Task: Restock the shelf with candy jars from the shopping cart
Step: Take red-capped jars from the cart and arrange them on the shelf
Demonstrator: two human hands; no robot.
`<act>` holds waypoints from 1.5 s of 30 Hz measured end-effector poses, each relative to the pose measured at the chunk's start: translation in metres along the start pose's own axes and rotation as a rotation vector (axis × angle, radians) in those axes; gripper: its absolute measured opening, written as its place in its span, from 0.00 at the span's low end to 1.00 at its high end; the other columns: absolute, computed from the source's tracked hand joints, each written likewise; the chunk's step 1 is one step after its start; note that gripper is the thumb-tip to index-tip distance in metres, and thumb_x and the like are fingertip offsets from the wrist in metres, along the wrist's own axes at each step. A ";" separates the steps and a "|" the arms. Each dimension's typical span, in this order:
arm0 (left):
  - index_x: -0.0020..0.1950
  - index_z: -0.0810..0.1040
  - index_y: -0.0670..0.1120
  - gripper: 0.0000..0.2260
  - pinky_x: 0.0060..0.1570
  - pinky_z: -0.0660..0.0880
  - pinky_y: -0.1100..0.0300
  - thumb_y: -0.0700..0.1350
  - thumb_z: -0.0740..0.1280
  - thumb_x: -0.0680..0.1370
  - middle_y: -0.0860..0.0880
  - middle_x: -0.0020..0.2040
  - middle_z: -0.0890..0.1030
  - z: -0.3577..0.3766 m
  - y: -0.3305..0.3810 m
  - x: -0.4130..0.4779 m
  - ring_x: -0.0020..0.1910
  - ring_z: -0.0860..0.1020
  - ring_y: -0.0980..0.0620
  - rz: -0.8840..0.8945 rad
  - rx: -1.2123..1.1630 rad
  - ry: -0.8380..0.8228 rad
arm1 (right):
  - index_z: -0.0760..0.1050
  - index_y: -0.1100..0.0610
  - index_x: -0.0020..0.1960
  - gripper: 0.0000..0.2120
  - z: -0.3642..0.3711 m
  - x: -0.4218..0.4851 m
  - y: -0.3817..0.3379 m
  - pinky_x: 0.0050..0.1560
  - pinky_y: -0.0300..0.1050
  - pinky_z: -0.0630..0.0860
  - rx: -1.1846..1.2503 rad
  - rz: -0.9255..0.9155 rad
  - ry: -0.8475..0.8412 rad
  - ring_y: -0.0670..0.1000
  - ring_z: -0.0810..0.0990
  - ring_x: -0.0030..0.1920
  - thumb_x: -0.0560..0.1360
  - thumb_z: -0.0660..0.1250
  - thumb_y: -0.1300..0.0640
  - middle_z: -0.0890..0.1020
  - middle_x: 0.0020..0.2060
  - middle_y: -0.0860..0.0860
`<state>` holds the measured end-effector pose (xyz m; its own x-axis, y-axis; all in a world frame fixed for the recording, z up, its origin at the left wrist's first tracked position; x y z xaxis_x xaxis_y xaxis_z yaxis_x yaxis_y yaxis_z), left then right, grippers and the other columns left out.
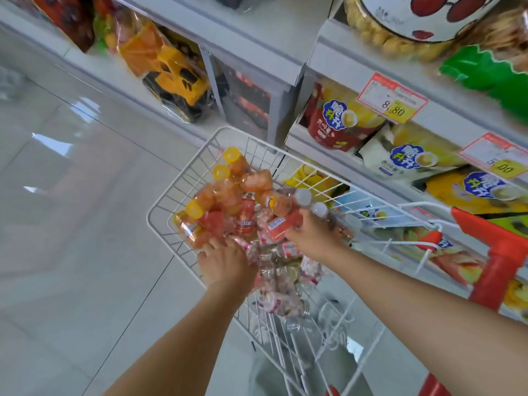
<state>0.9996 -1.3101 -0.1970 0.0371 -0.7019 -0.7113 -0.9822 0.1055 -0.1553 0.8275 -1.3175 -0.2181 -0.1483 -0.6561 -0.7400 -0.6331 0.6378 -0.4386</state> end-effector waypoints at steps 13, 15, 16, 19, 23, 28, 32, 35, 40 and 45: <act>0.69 0.65 0.42 0.33 0.68 0.63 0.48 0.66 0.59 0.76 0.39 0.65 0.70 -0.001 0.004 0.006 0.66 0.68 0.40 -0.060 0.076 0.008 | 0.66 0.63 0.67 0.25 0.026 0.004 -0.010 0.63 0.49 0.68 -0.270 -0.103 0.153 0.59 0.69 0.65 0.77 0.67 0.51 0.71 0.64 0.59; 0.69 0.64 0.43 0.31 0.66 0.64 0.49 0.63 0.62 0.76 0.40 0.64 0.70 0.000 0.003 0.005 0.65 0.68 0.41 -0.052 0.007 0.004 | 0.66 0.63 0.65 0.23 0.025 0.003 -0.010 0.56 0.48 0.71 -0.194 -0.110 0.145 0.58 0.73 0.61 0.76 0.68 0.53 0.75 0.60 0.57; 0.69 0.65 0.43 0.30 0.64 0.66 0.50 0.62 0.63 0.76 0.41 0.63 0.69 0.000 0.002 0.005 0.64 0.68 0.42 -0.053 -0.034 -0.001 | 0.67 0.62 0.63 0.21 0.024 0.004 -0.008 0.52 0.47 0.71 -0.155 -0.111 0.145 0.57 0.75 0.58 0.76 0.69 0.54 0.77 0.57 0.56; 0.67 0.67 0.44 0.25 0.63 0.68 0.51 0.58 0.65 0.77 0.42 0.62 0.69 0.000 -0.002 0.007 0.63 0.68 0.42 -0.062 -0.153 -0.001 | 0.69 0.57 0.52 0.14 0.020 0.005 -0.003 0.48 0.46 0.73 -0.016 -0.110 0.178 0.54 0.77 0.52 0.73 0.72 0.54 0.77 0.50 0.53; 0.65 0.69 0.43 0.23 0.61 0.69 0.53 0.56 0.65 0.77 0.43 0.60 0.70 -0.001 -0.003 0.007 0.61 0.69 0.44 -0.020 -0.272 0.069 | 0.70 0.53 0.49 0.13 0.012 0.002 -0.001 0.37 0.34 0.68 0.100 -0.193 0.162 0.43 0.75 0.41 0.72 0.73 0.54 0.76 0.44 0.46; 0.74 0.62 0.48 0.28 0.61 0.70 0.53 0.56 0.64 0.78 0.46 0.66 0.71 -0.006 -0.004 0.008 0.63 0.70 0.46 0.161 -0.443 0.172 | 0.72 0.49 0.47 0.11 -0.004 -0.005 -0.006 0.48 0.44 0.79 0.313 -0.339 0.063 0.46 0.80 0.45 0.72 0.74 0.53 0.80 0.44 0.45; 0.72 0.67 0.49 0.25 0.54 0.76 0.52 0.55 0.66 0.77 0.48 0.60 0.77 -0.013 -0.008 0.001 0.55 0.76 0.49 0.308 -0.674 0.124 | 0.76 0.53 0.51 0.11 -0.010 -0.013 -0.017 0.53 0.46 0.80 0.379 -0.395 -0.034 0.49 0.81 0.49 0.72 0.74 0.54 0.82 0.47 0.49; 0.65 0.72 0.47 0.18 0.43 0.73 0.60 0.51 0.67 0.78 0.51 0.50 0.78 -0.017 -0.018 -0.009 0.46 0.75 0.52 0.346 -0.704 0.198 | 0.76 0.53 0.54 0.12 -0.009 -0.019 -0.026 0.52 0.41 0.79 0.442 -0.391 -0.103 0.47 0.82 0.51 0.74 0.72 0.51 0.82 0.50 0.50; 0.60 0.70 0.48 0.17 0.33 0.66 0.69 0.52 0.68 0.76 0.53 0.48 0.76 -0.025 -0.053 -0.031 0.40 0.73 0.56 0.169 -0.981 0.472 | 0.74 0.50 0.56 0.12 0.017 -0.026 -0.037 0.58 0.56 0.77 0.370 -0.229 -0.161 0.54 0.82 0.53 0.81 0.57 0.44 0.80 0.55 0.53; 0.57 0.72 0.46 0.16 0.33 0.69 0.75 0.51 0.72 0.74 0.56 0.41 0.76 -0.026 -0.077 -0.045 0.35 0.75 0.65 0.009 -1.305 0.587 | 0.78 0.62 0.47 0.15 0.070 -0.032 -0.041 0.50 0.48 0.77 -0.040 -0.175 -0.333 0.55 0.81 0.49 0.79 0.62 0.51 0.82 0.47 0.58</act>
<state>1.0691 -1.3050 -0.1353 0.2665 -0.9230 -0.2776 -0.4569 -0.3745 0.8068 0.9111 -1.2942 -0.2124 0.2163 -0.5824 -0.7836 -0.6571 0.5068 -0.5580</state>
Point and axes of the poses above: each hand's wrist, its own x-axis towards the middle knuckle, its own z-axis out of the palm, y = z × x, the point moved 2 cm from there along x, towards the middle knuckle
